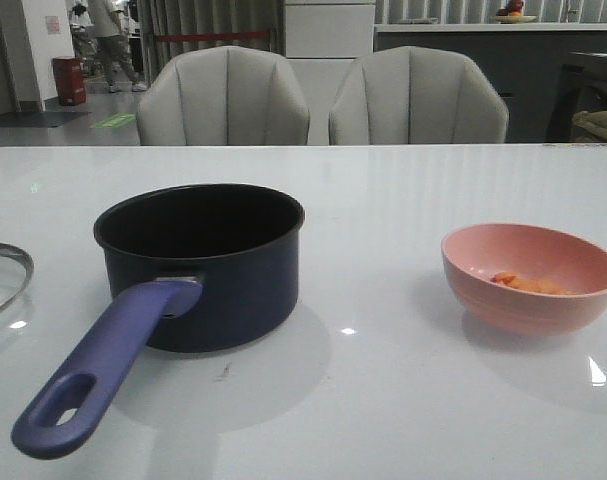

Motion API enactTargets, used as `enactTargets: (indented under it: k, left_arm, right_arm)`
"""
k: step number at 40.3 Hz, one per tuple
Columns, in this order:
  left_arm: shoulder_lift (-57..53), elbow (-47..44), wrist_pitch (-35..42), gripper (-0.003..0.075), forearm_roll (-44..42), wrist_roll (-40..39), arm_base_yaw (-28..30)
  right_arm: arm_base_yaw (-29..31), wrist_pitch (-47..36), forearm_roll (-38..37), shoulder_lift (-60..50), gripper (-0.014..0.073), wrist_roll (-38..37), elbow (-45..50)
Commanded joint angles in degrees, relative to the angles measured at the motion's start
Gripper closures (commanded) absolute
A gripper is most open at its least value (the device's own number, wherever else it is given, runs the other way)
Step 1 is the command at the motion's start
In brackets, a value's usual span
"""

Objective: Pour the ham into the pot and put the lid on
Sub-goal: 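Set the lid on the table beside the pot and release it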

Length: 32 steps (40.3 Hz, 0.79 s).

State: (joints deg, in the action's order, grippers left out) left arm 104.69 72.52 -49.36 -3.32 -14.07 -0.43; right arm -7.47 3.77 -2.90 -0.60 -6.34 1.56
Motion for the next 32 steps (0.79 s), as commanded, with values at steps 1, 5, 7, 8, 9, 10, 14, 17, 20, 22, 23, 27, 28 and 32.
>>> enactTargets:
  k: [1,5,7,8,9,10,14,17,20,22,23,27,28,32]
  left_arm:
    - [-1.3,1.4,-0.5,0.0458,1.3,0.6,0.1]
    - [-0.1,1.4,-1.4,0.0437,2.4,3.9,0.1]
    - [0.3,1.4,-1.9,0.0401,2.4,4.4,0.1]
    - [0.4,1.4,-2.2,0.0382,2.4,4.4,0.1]
    - [0.5,1.4,-2.3,0.0352,2.4,4.5,0.1]
    - [0.5,1.4,-2.3,0.0326,2.4,4.4,0.1]
    - [0.5,1.7,-2.7,0.0179,2.4,4.5,0.1]
    - [0.5,1.7,-3.6,0.0097,2.4,4.5,0.0]
    - [0.5,2.0,-4.0,0.0094,2.0,4.5,-0.3]
    - [0.5,2.7,-4.9,0.0103,1.4,4.5,-0.4]
    - [0.5,3.3,-5.1,0.0105,1.4,4.5,-0.5]
    - [0.2,5.7,-8.0,0.0106,1.4,4.5,-0.6]
    - [-0.1,6.4,-8.5,0.0106,1.5,4.7,-0.6]
    - [-2.9,7.0,-9.3,0.0106,1.6,8.0,-1.5]
  right_arm:
    - [0.2,-4.1,-0.4,-1.2,0.0449,0.0,-0.3]
    - [0.2,-4.1,-0.4,-1.2,0.0449,0.0,-0.3]
    - [0.2,-4.1,-0.4,-1.2,0.0449,0.0,-0.3]
    - [0.2,-4.1,-0.4,-1.2,0.0449,0.0,-0.3]
    - [0.2,-4.1,-0.4,-1.2,0.0449,0.0,-0.3]
    - [0.2,-4.1,-0.4,-1.2,0.0449,0.0,-0.3]
    - [0.2,-4.1,-0.4,-1.2,0.0449,0.0,-0.3]
    - [0.2,-4.1,-0.4,-1.2,0.0449,0.0,-0.3]
    - [0.2,-4.1,-0.4,-1.2,0.0449,0.0,-0.3]
    - [0.2,-4.1,-0.4,-1.2,0.0449,0.0,-0.3]
    - [0.2,-4.1,-0.4,-1.2,0.0449,0.0,-0.3]
    - [0.2,-4.1,-0.4,-1.2,0.0449,0.0,-0.3]
    - [0.2,-4.1,-0.4,-1.2,0.0449,0.0,-0.3]
    - [0.2,-4.1,-0.4,-1.2,0.0449,0.0,-0.3]
